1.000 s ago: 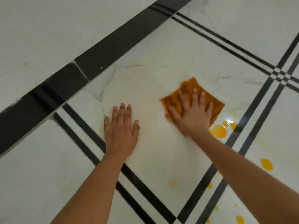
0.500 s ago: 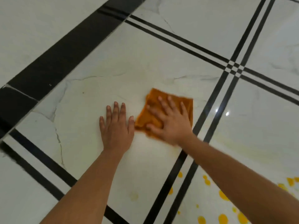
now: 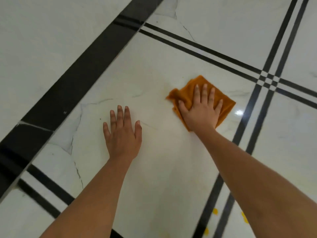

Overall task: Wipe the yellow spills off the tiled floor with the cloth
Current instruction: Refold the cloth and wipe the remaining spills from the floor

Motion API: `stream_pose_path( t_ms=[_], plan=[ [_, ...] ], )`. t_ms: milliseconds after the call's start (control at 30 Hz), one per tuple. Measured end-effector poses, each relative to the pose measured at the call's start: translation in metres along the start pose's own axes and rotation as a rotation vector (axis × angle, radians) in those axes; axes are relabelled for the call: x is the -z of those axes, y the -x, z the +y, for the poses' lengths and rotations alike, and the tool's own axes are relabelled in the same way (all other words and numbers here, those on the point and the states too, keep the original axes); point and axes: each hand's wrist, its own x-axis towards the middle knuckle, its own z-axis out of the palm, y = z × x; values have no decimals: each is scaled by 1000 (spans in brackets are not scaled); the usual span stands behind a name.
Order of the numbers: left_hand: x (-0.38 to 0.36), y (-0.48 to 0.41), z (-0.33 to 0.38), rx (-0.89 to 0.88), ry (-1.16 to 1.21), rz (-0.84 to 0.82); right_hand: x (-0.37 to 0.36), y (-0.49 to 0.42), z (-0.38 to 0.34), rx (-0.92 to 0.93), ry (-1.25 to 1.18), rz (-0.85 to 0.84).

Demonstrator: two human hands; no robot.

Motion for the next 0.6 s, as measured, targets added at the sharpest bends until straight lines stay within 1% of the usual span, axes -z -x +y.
stream_pose_path(
  t_ms=[67, 133, 167, 233, 267, 300, 333, 367, 433, 467, 500, 533, 567, 600],
  plan=[
    [-2, -18, -13, -16, -8, 9, -1, -36, -32, -32, -4, 1],
    [-2, -31, -32, -45, -29, 40, -1, -62, -76, 78, 13, -29],
    [0, -36, -44, -53, -32, 50, -6, -62, -95, 170, 40, -44],
    [4, -40, -63, -29, -23, 74, -13, -31, -114, 438, 71, -75],
    [6, -40, -71, -13, -19, 79, -18, -8, -110, 576, 81, -73],
    [8, -40, -78, 0, -17, 72, -19, 11, -100, 660, 85, -69],
    [10, -40, -84, 12, -14, 61, -17, 17, -87, 680, 92, -67],
    [9, -38, -85, 16, -9, 52, -11, 8, -75, 637, 99, -65],
    [8, -37, -92, 24, 11, 51, -7, -31, -85, 412, 90, -62],
    [8, -36, -96, 34, 18, 54, -8, -53, -105, 298, 69, -49],
    [7, -34, -100, 44, 24, 56, -11, -64, -133, 234, 68, -60],
    [6, -31, -103, 56, 31, 59, -15, -64, -162, 249, 83, -75],
    [4, -26, -108, 70, 32, 62, -24, -49, -186, 332, 98, -91],
    [4, -19, -112, 86, 32, 62, -31, -23, -201, 469, 89, -119]
  ],
)
